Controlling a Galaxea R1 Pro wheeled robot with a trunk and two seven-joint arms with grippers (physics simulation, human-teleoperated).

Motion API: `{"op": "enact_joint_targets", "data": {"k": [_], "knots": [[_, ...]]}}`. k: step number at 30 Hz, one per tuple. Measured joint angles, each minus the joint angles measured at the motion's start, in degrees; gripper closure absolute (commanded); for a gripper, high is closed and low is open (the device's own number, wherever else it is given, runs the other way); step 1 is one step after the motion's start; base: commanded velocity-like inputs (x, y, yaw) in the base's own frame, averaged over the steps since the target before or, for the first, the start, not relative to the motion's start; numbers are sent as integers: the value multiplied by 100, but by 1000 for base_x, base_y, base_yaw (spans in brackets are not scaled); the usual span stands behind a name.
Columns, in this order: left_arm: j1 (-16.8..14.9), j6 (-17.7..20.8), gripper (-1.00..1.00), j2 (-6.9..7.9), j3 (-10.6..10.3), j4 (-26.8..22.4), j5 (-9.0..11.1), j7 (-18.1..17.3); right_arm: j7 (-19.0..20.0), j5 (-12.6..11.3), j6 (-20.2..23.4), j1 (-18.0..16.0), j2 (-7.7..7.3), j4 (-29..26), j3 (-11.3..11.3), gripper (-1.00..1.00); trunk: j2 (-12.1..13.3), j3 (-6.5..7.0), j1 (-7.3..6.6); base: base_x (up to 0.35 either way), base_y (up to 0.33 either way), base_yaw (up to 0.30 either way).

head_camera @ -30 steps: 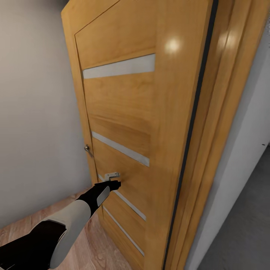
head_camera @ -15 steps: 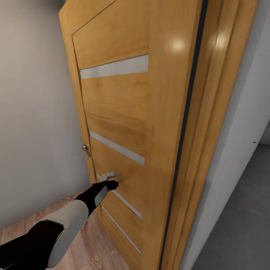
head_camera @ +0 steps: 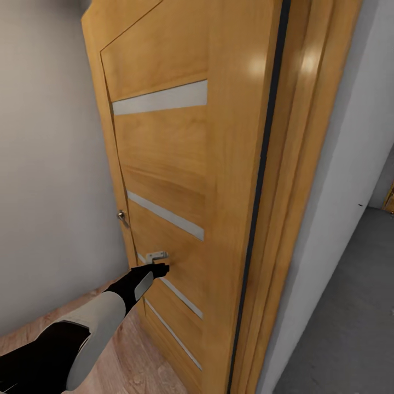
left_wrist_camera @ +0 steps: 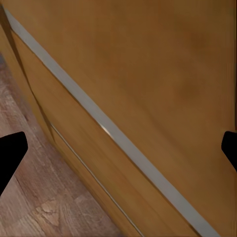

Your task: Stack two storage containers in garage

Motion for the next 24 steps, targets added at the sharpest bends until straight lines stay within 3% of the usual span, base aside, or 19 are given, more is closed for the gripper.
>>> {"op": "enact_joint_targets", "data": {"k": [11,18,24], "knots": [[1,1,-100,2,-3,1,5,-1,-1,1,0,-1,0,1,0,-100,0,0,0,0,0,-14],[51,-163,-100,-101,42,11,-481,102,-4,0,5,-36,222,-7,26,-100,3,-1,1,0,0,0],[51,-301,-100,-147,79,76,-765,141,1,2,8,-36,236,-7,24,-100,3,-1,1,0,0,0]]}}
